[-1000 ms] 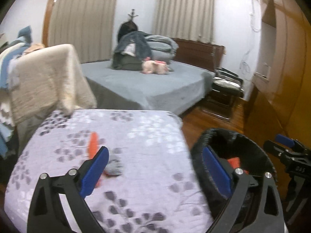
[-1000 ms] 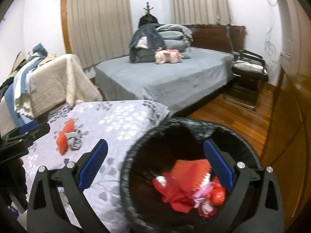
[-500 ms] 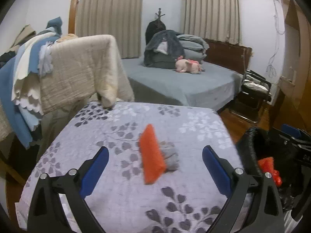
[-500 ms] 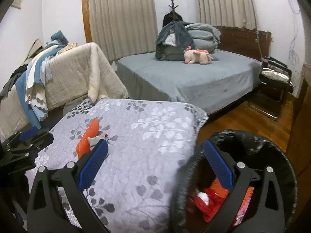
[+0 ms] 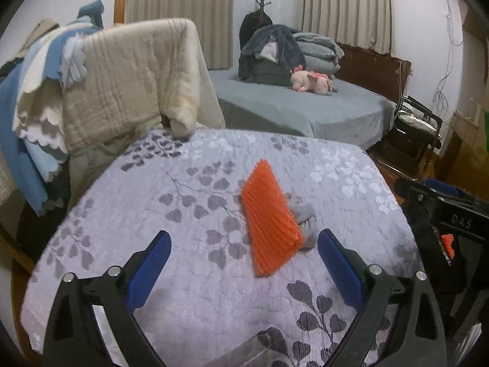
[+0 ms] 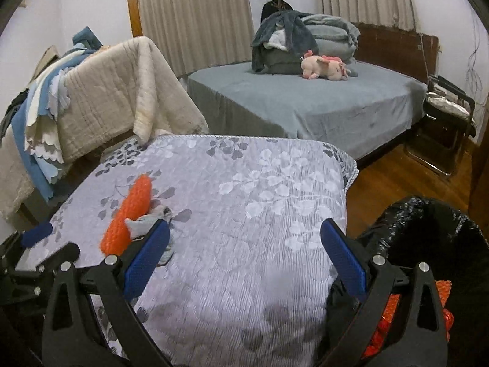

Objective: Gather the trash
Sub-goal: 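Move both tools back over the orange scrubber and grey sock, then grasp the orange mesh scrubber with the left tool while the right tool grasps the grey sock, then carry the orange scrubber and grey sock over the black bin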

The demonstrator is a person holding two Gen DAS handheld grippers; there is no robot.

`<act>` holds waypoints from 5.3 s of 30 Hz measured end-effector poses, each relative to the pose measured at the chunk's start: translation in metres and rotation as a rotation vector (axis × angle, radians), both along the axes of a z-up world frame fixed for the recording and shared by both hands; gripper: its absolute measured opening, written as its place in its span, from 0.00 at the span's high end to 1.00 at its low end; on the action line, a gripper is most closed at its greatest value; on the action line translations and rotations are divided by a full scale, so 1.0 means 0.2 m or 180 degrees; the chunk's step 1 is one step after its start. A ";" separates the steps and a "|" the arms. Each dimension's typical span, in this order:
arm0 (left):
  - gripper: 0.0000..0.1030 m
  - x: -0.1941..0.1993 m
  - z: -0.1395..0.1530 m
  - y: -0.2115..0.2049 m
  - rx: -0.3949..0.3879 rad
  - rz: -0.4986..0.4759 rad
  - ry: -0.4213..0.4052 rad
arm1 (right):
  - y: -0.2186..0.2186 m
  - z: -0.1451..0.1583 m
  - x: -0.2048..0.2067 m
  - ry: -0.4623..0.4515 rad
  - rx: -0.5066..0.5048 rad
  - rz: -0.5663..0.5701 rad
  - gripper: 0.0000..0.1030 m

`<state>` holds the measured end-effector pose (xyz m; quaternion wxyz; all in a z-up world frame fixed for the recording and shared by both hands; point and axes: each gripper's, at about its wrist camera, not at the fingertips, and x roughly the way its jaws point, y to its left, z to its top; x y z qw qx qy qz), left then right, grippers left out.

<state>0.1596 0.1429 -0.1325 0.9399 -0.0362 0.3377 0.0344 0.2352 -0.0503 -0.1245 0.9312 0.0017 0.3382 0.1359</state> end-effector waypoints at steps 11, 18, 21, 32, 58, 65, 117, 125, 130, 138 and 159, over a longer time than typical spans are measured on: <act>0.16 0.19 -0.18 -0.06 -0.0024 -0.0132 0.0221 | 0.01 -0.09 0.06 0.0114 -0.0086 0.0014 0.07; 0.30 0.19 -0.22 0.04 -0.0162 -0.0018 0.0276 | 0.06 -0.13 0.08 0.0167 -0.0104 0.0070 0.07; 0.32 0.18 -0.22 0.12 -0.0219 0.0151 0.0263 | 0.10 -0.15 0.08 0.0189 -0.0129 0.0118 0.07; 0.48 0.34 -0.27 0.11 -0.0308 -0.0125 0.0374 | 0.11 -0.18 0.09 0.0218 -0.0163 0.0098 0.07; 0.89 0.17 -0.16 0.37 -0.0326 0.0215 0.0198 | 0.51 -0.23 0.12 0.0280 -0.0115 0.0416 0.07; 0.89 0.16 -0.16 0.42 -0.0355 0.0258 0.0198 | 0.59 -0.29 0.15 0.0462 -0.0161 0.0524 0.34; 0.89 -0.11 0.37 -0.26 -0.0361 -0.0377 -0.0238 | -0.11 0.45 -0.42 -0.0254 0.0195 0.0236 0.61; 0.89 -0.15 0.44 -0.44 -0.0355 -0.0599 -0.0310 | -0.30 0.52 -0.53 -0.0375 0.0194 0.0048 0.61; 0.89 -0.17 0.47 -0.58 -0.0357 -0.0771 -0.0335 | -0.44 0.56 -0.58 -0.0444 0.0163 -0.0103 0.61; 0.89 -0.16 0.47 -0.81 -0.0352 -0.1066 -0.0328 | -0.69 0.57 -0.65 -0.0491 0.0143 -0.0395 0.61; 0.89 0.01 0.28 -1.38 -0.0321 -0.1791 -0.0077 | -1.17 0.35 -0.65 -0.0251 -0.0019 -0.1012 0.61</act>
